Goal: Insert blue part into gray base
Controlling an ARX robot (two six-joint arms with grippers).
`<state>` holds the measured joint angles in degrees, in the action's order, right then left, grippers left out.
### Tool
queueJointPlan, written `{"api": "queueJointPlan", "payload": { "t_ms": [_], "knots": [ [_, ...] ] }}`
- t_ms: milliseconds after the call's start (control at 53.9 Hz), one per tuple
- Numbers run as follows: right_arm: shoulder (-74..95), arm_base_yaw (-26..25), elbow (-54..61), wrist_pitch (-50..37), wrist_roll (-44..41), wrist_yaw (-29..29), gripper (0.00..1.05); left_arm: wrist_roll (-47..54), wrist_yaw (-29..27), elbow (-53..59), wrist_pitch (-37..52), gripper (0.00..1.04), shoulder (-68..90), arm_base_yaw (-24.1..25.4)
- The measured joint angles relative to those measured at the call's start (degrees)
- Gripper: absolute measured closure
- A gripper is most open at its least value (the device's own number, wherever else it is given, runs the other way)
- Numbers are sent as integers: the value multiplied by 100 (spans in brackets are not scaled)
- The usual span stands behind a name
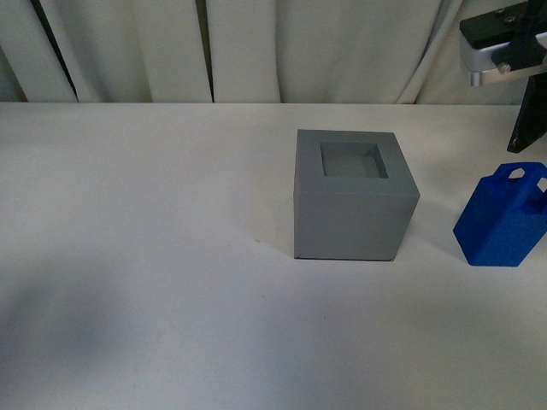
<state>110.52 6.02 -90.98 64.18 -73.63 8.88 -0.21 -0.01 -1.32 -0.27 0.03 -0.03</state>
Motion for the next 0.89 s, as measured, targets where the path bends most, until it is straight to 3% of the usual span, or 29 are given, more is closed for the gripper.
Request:
{"api": "queueJointPlan", "payload": {
  "t_ms": [575, 891],
  "knots": [
    [542, 87, -77, -345, -90, -149, 9, 0, 0, 0, 0, 6, 0, 0],
    [555, 76, -81, -302, -92, -136, 50, 0, 2, 0, 0, 6, 0, 0]
  ]
}}
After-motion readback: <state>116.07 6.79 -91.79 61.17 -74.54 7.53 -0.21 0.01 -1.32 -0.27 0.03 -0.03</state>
